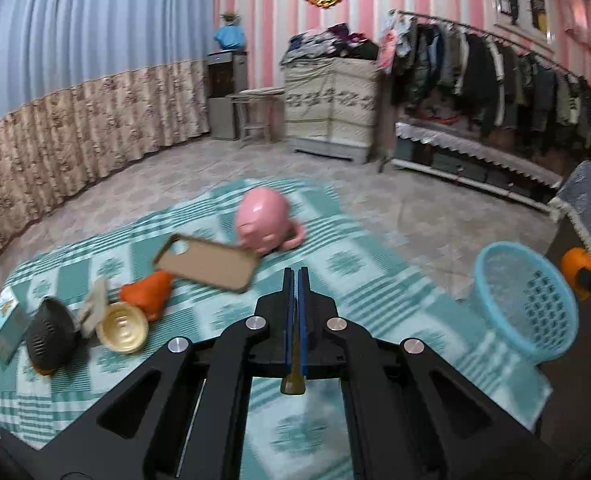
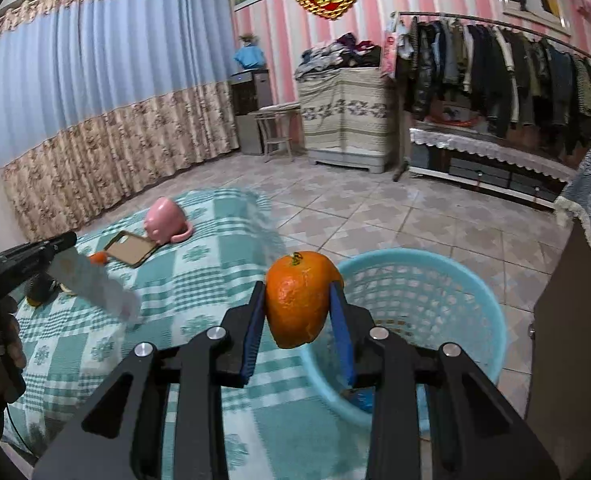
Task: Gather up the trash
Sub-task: 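Carry the orange toward the wastebasket with the right gripper while the left grasps the light blue card, then hold both tools over the wastebasket and open both grippers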
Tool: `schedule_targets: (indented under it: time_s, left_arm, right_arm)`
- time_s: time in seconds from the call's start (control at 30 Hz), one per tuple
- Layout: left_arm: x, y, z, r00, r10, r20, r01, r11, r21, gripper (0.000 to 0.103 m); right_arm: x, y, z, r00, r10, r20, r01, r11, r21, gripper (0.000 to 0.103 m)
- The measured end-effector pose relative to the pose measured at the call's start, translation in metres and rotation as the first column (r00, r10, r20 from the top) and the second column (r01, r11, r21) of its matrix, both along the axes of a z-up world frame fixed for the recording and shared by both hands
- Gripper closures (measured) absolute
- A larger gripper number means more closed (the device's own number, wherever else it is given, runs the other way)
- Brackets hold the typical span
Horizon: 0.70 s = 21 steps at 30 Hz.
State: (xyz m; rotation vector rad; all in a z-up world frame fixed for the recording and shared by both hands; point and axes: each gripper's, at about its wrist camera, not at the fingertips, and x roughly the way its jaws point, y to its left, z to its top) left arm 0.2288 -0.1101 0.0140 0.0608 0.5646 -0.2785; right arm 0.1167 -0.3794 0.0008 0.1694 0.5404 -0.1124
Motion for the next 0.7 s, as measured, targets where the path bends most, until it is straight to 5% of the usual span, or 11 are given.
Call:
schedule_targets:
  time_s: [0.7]
  left_arm:
    - [-0.006, -0.111, 0.043, 0.979, -0.184, 0.085, 0.189, 0.980, -0.056, 0.103]
  right_arm:
    - [-0.011, -0.083, -0.025, 0.983, -0.182, -0.017, 0.183, 0.982, 0.055, 0.071]
